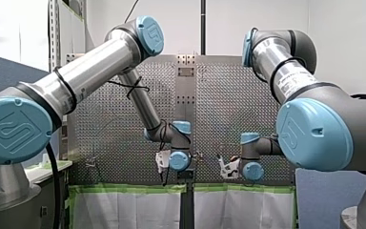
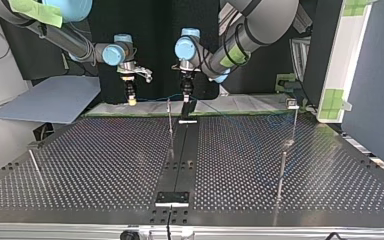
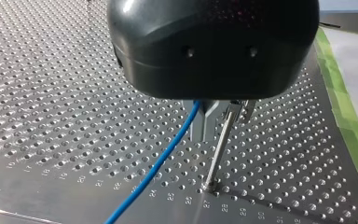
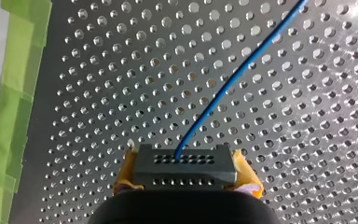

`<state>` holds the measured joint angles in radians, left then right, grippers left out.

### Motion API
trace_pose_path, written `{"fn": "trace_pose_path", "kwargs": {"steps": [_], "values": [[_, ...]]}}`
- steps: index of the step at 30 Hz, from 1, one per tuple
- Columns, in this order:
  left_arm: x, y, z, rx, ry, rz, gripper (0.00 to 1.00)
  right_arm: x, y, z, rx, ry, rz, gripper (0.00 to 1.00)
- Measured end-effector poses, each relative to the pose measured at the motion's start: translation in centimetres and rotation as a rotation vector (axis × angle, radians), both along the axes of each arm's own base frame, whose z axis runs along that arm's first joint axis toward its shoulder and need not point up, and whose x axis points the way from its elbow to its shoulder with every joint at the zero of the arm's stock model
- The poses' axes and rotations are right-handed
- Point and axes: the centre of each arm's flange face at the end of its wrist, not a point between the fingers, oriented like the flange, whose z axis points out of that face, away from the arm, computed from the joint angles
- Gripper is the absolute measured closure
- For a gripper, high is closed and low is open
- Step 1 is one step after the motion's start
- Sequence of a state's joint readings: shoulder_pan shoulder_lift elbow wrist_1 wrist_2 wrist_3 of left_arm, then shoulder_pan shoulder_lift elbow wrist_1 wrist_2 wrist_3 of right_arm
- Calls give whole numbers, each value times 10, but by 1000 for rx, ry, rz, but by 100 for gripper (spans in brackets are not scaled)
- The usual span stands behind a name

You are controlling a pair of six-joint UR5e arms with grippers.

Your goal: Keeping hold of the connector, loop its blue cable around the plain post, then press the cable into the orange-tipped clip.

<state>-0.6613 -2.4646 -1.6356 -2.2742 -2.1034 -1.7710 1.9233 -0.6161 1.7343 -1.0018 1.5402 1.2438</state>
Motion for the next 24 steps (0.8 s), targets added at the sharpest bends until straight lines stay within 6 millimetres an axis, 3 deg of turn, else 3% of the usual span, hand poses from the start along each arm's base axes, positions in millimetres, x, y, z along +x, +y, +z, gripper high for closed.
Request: {"fn": "trace_pose_path", "kwargs": {"steps": [6, 13, 24], "values": [[4, 0, -7, -8, 13, -22, 100, -5, -4, 1, -3, -4, -11, 100], [12, 1, -30, -22, 45, -49, 100, -11, -8, 1, -4, -5, -24, 100], [42, 2, -21, -48, 37, -57, 100, -13, -10, 1, -6, -7, -29, 100]]}}
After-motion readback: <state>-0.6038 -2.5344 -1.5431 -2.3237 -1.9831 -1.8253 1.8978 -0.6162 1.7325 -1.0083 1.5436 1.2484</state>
